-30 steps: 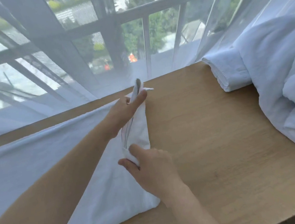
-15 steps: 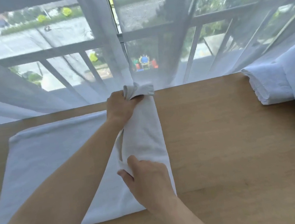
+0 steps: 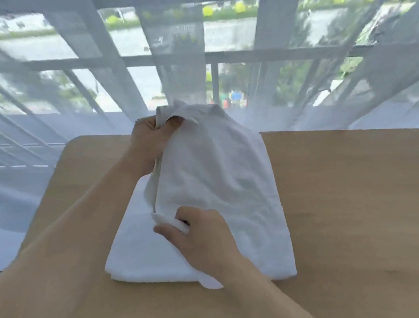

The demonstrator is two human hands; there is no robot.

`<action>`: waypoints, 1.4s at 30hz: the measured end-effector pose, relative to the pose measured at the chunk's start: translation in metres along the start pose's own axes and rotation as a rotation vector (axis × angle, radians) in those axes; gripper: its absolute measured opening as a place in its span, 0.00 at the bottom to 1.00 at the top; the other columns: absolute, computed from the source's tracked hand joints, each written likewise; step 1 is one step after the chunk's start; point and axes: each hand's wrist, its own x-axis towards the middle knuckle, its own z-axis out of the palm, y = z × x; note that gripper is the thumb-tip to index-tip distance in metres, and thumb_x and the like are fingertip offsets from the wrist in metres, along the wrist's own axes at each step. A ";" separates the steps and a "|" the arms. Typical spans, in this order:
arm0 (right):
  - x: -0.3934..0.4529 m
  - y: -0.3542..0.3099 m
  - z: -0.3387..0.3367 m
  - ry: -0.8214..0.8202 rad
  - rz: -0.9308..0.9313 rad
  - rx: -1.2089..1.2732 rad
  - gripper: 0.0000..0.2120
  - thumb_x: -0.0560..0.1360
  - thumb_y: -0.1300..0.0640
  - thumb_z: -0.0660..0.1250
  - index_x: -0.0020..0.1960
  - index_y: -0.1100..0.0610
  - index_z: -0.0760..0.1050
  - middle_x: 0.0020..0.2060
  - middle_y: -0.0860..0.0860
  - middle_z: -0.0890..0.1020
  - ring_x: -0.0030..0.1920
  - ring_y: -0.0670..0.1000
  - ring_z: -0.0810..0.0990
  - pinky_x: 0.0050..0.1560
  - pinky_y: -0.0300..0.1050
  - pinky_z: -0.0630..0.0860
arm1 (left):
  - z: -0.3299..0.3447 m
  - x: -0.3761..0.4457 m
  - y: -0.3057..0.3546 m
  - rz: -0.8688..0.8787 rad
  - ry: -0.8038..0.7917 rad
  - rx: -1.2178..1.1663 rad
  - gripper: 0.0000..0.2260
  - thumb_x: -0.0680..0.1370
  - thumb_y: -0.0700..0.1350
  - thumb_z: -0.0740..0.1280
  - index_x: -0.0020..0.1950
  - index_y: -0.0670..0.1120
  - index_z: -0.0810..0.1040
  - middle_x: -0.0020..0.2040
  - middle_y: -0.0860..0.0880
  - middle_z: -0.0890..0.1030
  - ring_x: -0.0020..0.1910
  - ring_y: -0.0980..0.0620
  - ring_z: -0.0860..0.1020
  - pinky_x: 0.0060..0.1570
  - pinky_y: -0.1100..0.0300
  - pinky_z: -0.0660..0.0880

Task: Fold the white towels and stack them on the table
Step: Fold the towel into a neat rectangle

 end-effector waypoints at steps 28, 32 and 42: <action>0.060 -0.011 0.185 0.033 0.350 -0.107 0.14 0.77 0.35 0.56 0.43 0.44 0.70 0.30 0.42 0.75 0.34 0.43 0.75 0.37 0.39 0.70 | -0.151 0.052 -0.176 -0.482 -0.131 -0.122 0.23 0.72 0.58 0.76 0.58 0.42 0.82 0.53 0.46 0.86 0.50 0.46 0.85 0.55 0.49 0.81; 0.053 0.021 0.133 0.257 0.308 -0.368 0.08 0.79 0.49 0.65 0.55 0.50 0.76 0.43 0.44 0.78 0.47 0.45 0.75 0.54 0.45 0.74 | -0.151 0.038 -0.182 -0.457 -0.175 -0.075 0.18 0.71 0.58 0.78 0.52 0.47 0.84 0.47 0.51 0.87 0.46 0.51 0.86 0.49 0.55 0.82; 0.047 0.087 0.074 0.026 0.222 -0.769 0.26 0.81 0.36 0.45 0.78 0.37 0.53 0.81 0.44 0.51 0.81 0.49 0.42 0.79 0.53 0.36 | -0.150 0.024 -0.183 -0.519 -0.169 -0.251 0.22 0.74 0.54 0.76 0.64 0.43 0.80 0.58 0.46 0.84 0.56 0.44 0.83 0.59 0.46 0.79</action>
